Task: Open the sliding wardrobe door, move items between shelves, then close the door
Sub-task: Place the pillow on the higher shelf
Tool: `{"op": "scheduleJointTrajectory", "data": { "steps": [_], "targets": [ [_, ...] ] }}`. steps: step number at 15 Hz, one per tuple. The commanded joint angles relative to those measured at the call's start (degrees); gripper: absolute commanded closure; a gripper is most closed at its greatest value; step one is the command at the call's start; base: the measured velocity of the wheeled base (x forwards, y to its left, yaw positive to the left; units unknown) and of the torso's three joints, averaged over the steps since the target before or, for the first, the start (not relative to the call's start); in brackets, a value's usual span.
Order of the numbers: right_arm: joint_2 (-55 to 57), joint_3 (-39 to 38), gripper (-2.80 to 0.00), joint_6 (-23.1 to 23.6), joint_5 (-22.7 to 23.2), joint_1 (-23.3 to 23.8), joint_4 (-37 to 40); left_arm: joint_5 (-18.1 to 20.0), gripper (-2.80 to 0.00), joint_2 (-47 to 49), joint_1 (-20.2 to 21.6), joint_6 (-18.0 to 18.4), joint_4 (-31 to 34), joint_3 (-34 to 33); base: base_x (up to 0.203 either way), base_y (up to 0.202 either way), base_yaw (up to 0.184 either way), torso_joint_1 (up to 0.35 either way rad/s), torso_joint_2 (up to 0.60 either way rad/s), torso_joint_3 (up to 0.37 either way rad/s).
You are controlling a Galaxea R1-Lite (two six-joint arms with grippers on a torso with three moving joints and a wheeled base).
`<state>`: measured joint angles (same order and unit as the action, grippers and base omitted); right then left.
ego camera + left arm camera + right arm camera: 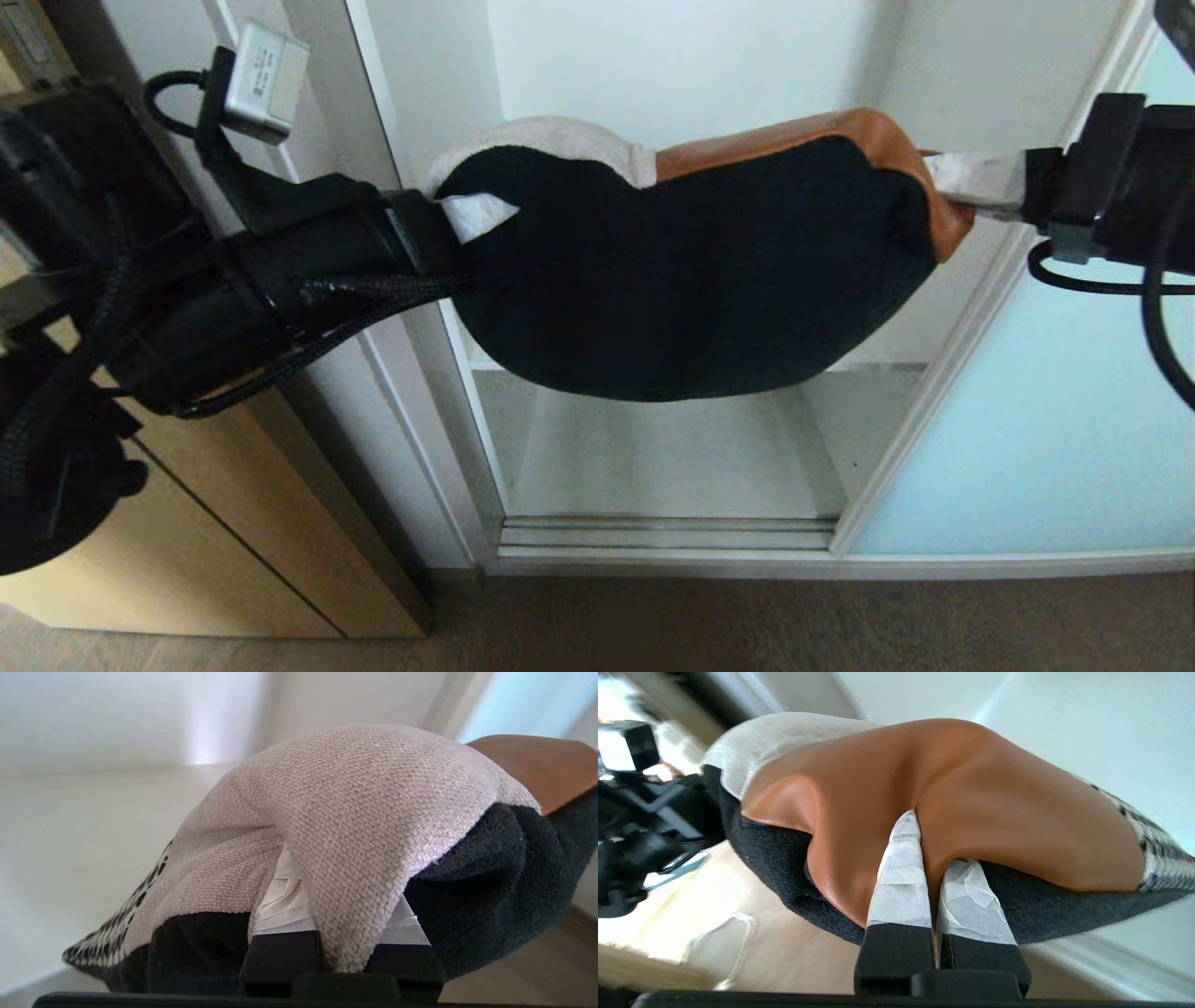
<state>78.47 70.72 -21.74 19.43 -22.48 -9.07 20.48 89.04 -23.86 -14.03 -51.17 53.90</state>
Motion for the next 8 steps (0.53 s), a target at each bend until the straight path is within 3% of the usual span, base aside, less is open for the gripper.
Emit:
{"op": "scheduleJointTrajectory", "data": {
  "steps": [1,3,8],
  "targets": [
    [6.0,-0.5,0.00,0.5,0.0,1.4,-4.5,0.0,0.00,6.9,1.8,-0.2,-4.8,1.7,0.000,0.000,0.000,0.000,0.00,0.000],
    [9.1,0.5,0.00,0.8,-0.1,3.2,-10.0,0.2,0.00,8.3,2.3,-0.2,-5.3,3.7,0.000,0.000,0.000,0.000,0.00,0.000],
    [14.9,0.8,0.00,1.7,0.2,8.7,-14.7,0.1,0.00,14.3,2.3,0.1,-8.0,5.2,0.000,0.000,0.000,0.000,0.00,0.000]
  ]
}}
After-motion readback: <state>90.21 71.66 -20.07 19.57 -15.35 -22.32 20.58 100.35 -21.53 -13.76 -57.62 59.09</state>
